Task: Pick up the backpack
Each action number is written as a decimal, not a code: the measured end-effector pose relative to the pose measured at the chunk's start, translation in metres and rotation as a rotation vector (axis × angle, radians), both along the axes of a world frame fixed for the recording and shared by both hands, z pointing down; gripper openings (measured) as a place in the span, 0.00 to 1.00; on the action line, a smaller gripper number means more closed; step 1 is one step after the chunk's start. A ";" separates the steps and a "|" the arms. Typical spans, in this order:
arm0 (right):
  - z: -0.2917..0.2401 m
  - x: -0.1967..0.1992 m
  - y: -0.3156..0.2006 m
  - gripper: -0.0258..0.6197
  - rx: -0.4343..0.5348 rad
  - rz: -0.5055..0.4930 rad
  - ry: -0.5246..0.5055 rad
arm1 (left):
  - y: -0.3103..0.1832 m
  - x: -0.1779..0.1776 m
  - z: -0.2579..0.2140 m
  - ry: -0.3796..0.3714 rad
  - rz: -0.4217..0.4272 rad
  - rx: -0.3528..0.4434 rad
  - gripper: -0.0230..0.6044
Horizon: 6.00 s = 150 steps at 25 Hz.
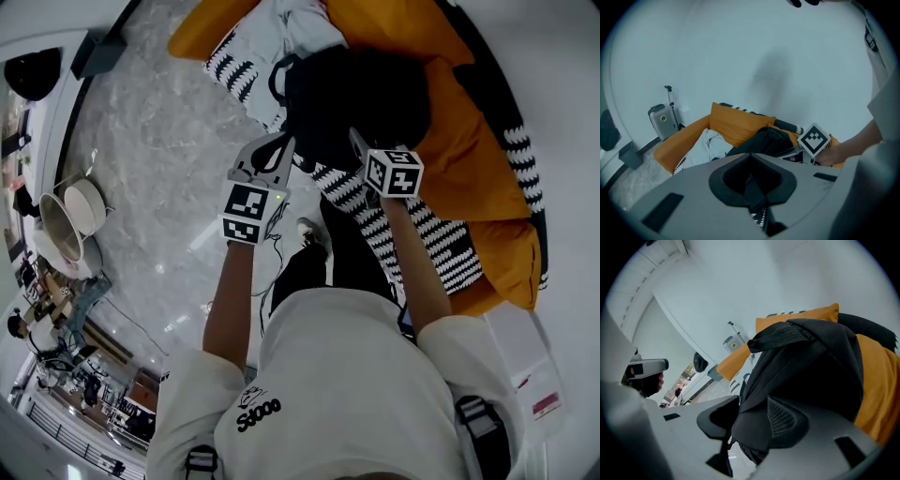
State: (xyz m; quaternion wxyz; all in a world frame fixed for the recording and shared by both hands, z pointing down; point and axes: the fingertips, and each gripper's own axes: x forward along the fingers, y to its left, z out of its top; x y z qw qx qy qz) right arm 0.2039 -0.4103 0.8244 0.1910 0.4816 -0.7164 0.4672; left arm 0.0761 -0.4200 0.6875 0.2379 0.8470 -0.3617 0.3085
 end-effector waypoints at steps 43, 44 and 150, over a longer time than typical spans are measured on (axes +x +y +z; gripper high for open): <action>-0.007 0.010 -0.081 0.37 0.261 0.386 -0.162 | -0.028 -0.052 0.028 0.018 0.032 -0.056 0.07; -0.005 0.012 -0.084 0.37 0.259 0.397 -0.158 | -0.030 -0.051 0.028 0.018 0.030 -0.058 0.07; -0.599 -0.333 0.089 0.11 0.965 -0.361 0.073 | 0.122 -0.343 -0.452 0.095 -0.118 0.749 0.07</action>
